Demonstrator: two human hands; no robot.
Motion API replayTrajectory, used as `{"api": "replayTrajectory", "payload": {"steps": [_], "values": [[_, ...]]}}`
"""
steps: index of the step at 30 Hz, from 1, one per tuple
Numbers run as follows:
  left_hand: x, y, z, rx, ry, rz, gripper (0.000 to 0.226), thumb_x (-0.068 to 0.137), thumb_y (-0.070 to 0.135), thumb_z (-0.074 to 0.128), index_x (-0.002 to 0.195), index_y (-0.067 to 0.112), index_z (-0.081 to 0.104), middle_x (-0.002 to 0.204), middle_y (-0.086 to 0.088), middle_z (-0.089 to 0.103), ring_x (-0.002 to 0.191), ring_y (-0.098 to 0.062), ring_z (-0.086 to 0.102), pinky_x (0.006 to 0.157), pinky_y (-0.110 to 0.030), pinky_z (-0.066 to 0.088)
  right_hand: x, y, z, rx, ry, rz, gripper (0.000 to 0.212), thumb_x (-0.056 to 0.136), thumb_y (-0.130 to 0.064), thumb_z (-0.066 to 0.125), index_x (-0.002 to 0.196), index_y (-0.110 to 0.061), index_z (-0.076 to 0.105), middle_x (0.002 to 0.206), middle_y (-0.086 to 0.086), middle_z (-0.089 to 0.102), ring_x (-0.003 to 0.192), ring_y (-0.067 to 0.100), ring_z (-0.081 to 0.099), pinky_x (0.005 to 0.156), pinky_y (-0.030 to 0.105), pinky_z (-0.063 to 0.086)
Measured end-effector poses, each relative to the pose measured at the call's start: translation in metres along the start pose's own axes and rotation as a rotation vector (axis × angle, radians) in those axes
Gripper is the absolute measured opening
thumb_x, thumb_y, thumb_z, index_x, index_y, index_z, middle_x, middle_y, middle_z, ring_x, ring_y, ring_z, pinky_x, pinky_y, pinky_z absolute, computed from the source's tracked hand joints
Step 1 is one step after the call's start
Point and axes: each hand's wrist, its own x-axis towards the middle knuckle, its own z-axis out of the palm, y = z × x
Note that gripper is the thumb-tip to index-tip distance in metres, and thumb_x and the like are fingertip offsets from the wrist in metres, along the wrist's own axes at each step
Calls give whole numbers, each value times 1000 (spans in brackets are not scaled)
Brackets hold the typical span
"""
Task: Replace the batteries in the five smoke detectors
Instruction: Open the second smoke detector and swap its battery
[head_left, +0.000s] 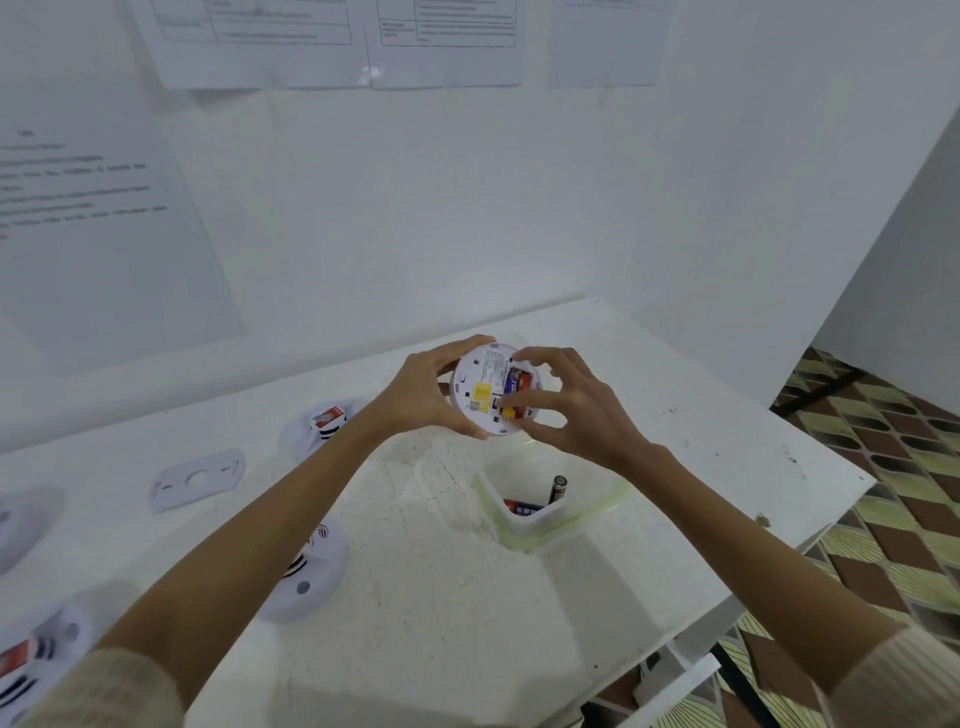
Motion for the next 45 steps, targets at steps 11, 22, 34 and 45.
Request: {"api": "replayTrajectory", "payload": {"steps": [11,22,34,45], "values": [[-4,0,-3,-25,4,-20,98,48,6,91,132,30,47,125,8,57,114,-7,53,83,-16,51,4,8,-30,637,90,602,11,93,-17,53,97,-10,60,90,-1,62,77,10,61,63,27,57],[-8,10,7,-34,28,-6,97,50,4,90,132,29,46,124,11,56,112,-3,53,84,-16,51,-7,5,-18,493,-241,645,12,87,-18,62,98,-20,59,90,-7,64,77,15,66,57,11,50],[-3,10,11,-3,76,52,98,48,9,91,132,30,45,123,14,56,110,2,53,81,-14,51,1,-19,-2,307,129,567,16,91,-17,55,105,-18,62,103,0,69,77,13,66,67,27,53],[-2,7,17,53,64,119,97,46,9,93,127,34,45,122,22,52,108,13,50,77,-8,47,9,-24,9,229,111,711,19,98,-18,42,93,-6,56,86,9,62,76,22,58,67,32,46]]}}
